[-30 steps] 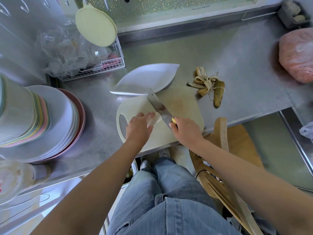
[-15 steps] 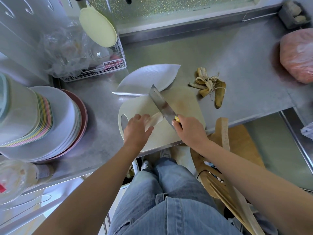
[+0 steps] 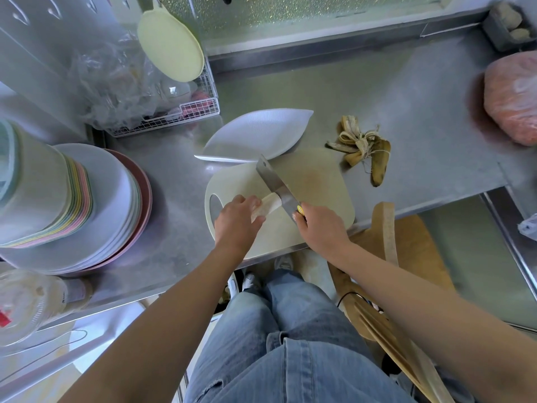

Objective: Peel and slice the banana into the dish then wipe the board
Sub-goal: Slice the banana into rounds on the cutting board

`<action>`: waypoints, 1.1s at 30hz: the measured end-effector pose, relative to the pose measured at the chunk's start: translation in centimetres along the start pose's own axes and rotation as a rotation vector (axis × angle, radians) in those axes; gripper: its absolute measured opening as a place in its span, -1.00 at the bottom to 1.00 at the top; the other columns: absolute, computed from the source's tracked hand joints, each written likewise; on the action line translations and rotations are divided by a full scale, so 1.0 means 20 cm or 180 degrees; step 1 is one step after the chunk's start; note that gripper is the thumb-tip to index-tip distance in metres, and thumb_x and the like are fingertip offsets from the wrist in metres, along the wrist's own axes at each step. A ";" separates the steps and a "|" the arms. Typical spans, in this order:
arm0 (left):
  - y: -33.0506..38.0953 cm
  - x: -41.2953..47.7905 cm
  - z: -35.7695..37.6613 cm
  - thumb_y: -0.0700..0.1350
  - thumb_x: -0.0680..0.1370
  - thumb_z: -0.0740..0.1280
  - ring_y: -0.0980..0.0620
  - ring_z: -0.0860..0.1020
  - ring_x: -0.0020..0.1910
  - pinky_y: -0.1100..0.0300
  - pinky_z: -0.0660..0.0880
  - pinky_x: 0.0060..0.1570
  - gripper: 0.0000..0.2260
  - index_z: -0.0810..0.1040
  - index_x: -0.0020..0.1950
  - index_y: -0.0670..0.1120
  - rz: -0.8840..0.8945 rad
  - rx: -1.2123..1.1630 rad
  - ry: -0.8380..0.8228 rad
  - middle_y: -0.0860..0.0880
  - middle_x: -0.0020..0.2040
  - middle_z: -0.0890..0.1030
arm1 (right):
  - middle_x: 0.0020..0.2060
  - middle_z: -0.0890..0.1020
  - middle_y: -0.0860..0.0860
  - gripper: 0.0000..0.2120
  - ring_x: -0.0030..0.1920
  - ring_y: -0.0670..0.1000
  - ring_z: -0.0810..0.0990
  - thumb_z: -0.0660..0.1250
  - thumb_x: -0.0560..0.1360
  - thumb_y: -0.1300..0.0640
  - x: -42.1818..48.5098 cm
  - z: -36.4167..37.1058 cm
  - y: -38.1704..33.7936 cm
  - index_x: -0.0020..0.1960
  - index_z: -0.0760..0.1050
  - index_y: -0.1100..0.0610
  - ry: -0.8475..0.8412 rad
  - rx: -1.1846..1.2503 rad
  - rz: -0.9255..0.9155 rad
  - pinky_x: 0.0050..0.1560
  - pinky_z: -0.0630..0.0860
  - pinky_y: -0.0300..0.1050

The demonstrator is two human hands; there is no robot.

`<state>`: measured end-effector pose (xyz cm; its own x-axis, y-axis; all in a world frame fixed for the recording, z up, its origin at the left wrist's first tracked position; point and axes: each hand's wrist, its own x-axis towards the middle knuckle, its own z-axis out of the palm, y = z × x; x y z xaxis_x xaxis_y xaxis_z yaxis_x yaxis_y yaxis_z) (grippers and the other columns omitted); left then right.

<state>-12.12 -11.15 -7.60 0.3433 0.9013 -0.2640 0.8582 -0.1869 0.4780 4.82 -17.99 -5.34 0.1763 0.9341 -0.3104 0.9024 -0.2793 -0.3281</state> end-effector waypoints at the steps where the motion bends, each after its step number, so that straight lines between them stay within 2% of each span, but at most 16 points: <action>1: 0.00 0.00 0.00 0.03 0.52 0.37 -0.04 0.57 -0.02 0.08 0.55 -0.04 -0.71 0.54 0.24 0.05 -0.0003 -0.0003 -0.0004 0.01 0.10 0.57 | -0.30 0.51 0.08 -0.75 -0.22 0.14 0.53 0.08 0.63 0.04 0.00 0.01 0.00 -0.03 0.43 0.18 -0.0039 -0.0015 0.0019 -0.29 0.27 -0.10; 4: 0.00 0.00 -0.01 0.03 0.52 0.38 -0.04 0.57 -0.02 0.08 0.54 -0.04 -0.70 0.53 0.24 0.05 -0.0009 -0.0004 -0.0009 0.01 0.11 0.57 | -0.26 0.56 0.12 -0.75 -0.21 0.15 0.53 0.07 0.64 0.03 0.00 0.02 0.01 -0.05 0.42 0.17 -0.0071 -0.0010 0.0046 -0.29 0.26 -0.09; 9: 0.01 0.00 -0.02 0.03 0.54 0.35 -0.05 0.57 -0.01 0.12 0.46 -0.10 -0.72 0.53 0.24 0.04 0.0010 0.0013 -0.0060 0.00 0.11 0.55 | -0.39 0.43 0.02 -0.78 -0.36 0.06 0.43 0.10 0.63 0.02 0.00 -0.03 0.02 -0.17 0.28 0.07 0.0225 0.0116 -0.0067 -0.35 0.25 -0.09; 17: 0.01 0.01 -0.02 0.02 0.54 0.34 -0.07 0.56 0.01 0.15 0.40 -0.14 -0.73 0.53 0.23 0.04 0.0022 0.0019 -0.0114 0.00 0.10 0.54 | -0.38 0.44 0.01 -0.79 -0.34 0.05 0.46 0.11 0.62 0.03 0.00 -0.07 0.00 -0.16 0.30 0.08 0.0231 0.0124 -0.0213 -0.34 0.35 -0.06; 21: 0.01 0.01 -0.03 0.02 0.54 0.34 -0.07 0.57 0.02 0.10 0.46 -0.10 -0.73 0.53 0.23 0.04 0.0020 0.0044 -0.0120 0.00 0.10 0.54 | -0.37 0.46 0.02 -0.78 -0.31 0.09 0.51 0.10 0.62 0.04 0.00 -0.06 0.00 -0.15 0.35 0.11 0.0188 0.0086 -0.0170 -0.31 0.46 0.00; 25: 0.01 0.00 -0.02 0.02 0.54 0.35 -0.06 0.57 0.01 0.10 0.48 -0.08 -0.73 0.53 0.23 0.04 0.0007 0.0035 -0.0068 0.00 0.10 0.55 | -0.35 0.46 0.02 -0.79 -0.31 0.05 0.46 0.10 0.63 0.05 0.01 -0.03 -0.01 -0.15 0.33 0.09 0.0092 0.0048 -0.0129 -0.30 0.36 -0.08; 29: 0.02 0.01 -0.02 0.02 0.53 0.37 -0.04 0.57 0.00 0.10 0.49 -0.06 -0.71 0.54 0.25 0.04 -0.0003 0.0016 -0.0043 0.00 0.10 0.56 | -0.31 0.48 0.04 -0.74 -0.29 0.05 0.44 0.08 0.64 0.03 0.01 0.02 0.00 -0.04 0.44 0.17 -0.0027 0.0040 -0.0003 -0.27 0.32 -0.09; 33: 0.01 0.01 -0.02 0.02 0.53 0.37 -0.05 0.57 0.01 0.07 0.51 -0.02 -0.70 0.53 0.25 0.05 0.0013 0.0051 -0.0042 0.00 0.11 0.56 | -0.33 0.45 0.01 -0.74 -0.30 0.03 0.43 0.07 0.64 0.02 0.01 0.02 0.00 -0.07 0.42 0.14 -0.0024 -0.0031 -0.0034 -0.29 0.27 -0.12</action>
<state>-12.03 -10.92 -7.19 0.3517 0.8953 -0.2733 0.8628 -0.1968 0.4657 4.73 -17.98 -5.84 0.1638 0.9353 -0.3136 0.9081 -0.2671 -0.3226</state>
